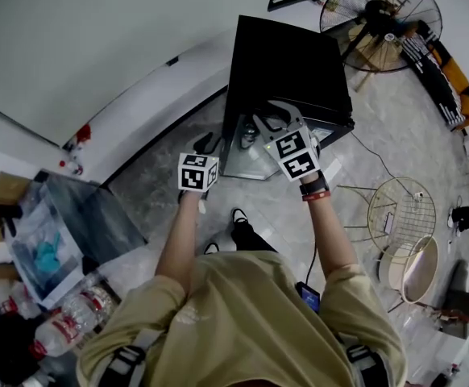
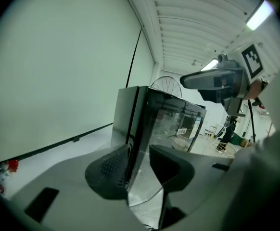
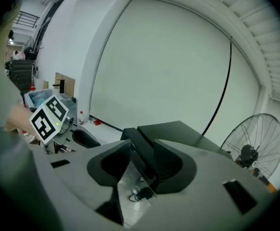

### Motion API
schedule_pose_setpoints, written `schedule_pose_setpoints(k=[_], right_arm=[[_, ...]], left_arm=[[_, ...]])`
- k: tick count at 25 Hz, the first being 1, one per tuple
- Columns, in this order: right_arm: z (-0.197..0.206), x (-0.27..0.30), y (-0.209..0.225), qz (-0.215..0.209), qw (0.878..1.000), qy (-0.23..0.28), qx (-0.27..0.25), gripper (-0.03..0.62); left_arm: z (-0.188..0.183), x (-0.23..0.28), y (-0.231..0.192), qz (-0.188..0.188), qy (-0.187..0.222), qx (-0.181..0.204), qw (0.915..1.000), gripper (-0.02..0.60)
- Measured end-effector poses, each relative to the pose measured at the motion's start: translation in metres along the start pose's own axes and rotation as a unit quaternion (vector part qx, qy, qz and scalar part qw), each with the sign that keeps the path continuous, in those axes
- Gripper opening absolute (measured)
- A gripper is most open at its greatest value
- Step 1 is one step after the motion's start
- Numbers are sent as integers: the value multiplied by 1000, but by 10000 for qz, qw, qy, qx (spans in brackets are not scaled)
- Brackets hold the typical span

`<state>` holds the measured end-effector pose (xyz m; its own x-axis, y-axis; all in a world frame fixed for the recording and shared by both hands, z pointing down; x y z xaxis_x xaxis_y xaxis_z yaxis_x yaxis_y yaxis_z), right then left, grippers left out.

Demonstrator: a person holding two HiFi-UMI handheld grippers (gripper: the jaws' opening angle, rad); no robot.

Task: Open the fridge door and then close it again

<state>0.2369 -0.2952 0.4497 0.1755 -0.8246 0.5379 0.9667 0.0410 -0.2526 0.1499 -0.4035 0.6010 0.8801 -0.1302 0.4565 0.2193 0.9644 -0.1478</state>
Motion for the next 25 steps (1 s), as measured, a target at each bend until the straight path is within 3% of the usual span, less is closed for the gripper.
schedule_pose_setpoints(k=[2, 7, 11, 20, 25], right_arm=[[-3, 8, 4, -130, 9998, -67, -160, 173], [-4, 26, 6, -540, 9954, -420, -671, 204], [3, 37, 10, -658, 9878, -843, -1131, 204], [18, 53, 20, -1077, 9778, -1274, -1269, 229], [22, 55, 22, -1266, 9750, -1280, -1305, 227]], left_arm=[[2, 9, -3, 70, -69, -92, 9999, 166], [8, 34, -7, 257, -246, -70, 9993, 213], [16, 54, -8, 362, -427, 19, 9984, 213], [21, 84, -3, 356, -604, -50, 9975, 213], [24, 87, -1, 588, -602, -184, 9963, 185]])
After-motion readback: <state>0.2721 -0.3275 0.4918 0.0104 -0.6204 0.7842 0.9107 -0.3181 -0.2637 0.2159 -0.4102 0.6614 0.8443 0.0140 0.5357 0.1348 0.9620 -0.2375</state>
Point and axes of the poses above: the fingertips, and each gripper's own axes: x forward along the fingers, y to its right, z out of its underside, the point moved 5 cm from there along -x, backward along the fingers, and after that the axes turned 12 degrees about -z, right-handed, at the moved point
